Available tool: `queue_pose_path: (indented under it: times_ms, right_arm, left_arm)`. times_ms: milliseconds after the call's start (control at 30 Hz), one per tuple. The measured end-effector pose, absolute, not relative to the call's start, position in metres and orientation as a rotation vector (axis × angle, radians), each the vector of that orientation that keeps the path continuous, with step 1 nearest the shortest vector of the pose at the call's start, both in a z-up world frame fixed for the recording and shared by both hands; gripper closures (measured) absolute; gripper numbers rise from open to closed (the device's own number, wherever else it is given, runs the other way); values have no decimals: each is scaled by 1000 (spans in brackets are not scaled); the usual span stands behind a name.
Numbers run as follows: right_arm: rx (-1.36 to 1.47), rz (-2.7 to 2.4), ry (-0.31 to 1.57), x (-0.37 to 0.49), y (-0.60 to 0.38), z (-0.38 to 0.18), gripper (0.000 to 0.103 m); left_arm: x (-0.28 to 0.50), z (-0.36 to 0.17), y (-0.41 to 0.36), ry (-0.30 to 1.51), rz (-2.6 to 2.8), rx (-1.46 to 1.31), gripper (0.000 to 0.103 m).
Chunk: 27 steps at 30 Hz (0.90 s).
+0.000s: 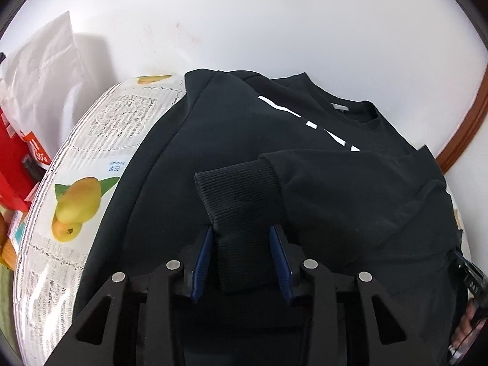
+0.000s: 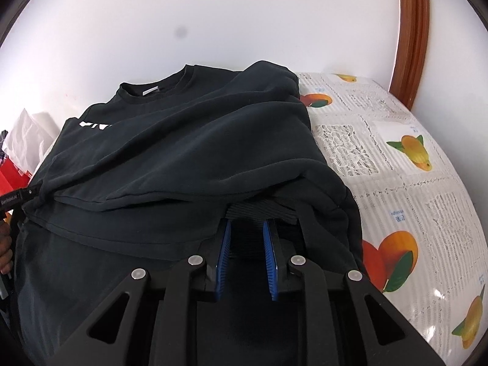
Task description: Fold small clothes
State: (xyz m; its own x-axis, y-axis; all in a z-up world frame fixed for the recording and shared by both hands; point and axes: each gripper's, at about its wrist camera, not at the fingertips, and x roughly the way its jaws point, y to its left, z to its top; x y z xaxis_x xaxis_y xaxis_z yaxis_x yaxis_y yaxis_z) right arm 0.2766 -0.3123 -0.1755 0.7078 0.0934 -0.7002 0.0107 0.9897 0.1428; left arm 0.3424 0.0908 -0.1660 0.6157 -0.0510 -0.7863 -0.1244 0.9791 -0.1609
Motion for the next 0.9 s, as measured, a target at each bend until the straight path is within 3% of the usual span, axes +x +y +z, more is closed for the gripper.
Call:
queue_pose_path:
  times_ms: [67, 167, 367, 600, 900]
  right_arm:
    - [136, 43, 783, 276, -312, -175, 83]
    - [139, 47, 786, 277, -313, -174, 84]
    - [119, 11, 804, 279, -312, -172, 91]
    - [101, 20, 838, 267, -311, -158, 90]
    - [107, 89, 705, 282, -307, -122, 73]
  left_arm:
    - [343, -165, 88, 905, 70, -178, 85]
    - [337, -153, 93, 865, 54, -196, 90]
    - [311, -111, 128, 740, 74, -258, 90]
    - [310, -154, 145, 884, 103, -286, 90]
    - [308, -157, 142, 912, 113, -263, 85]
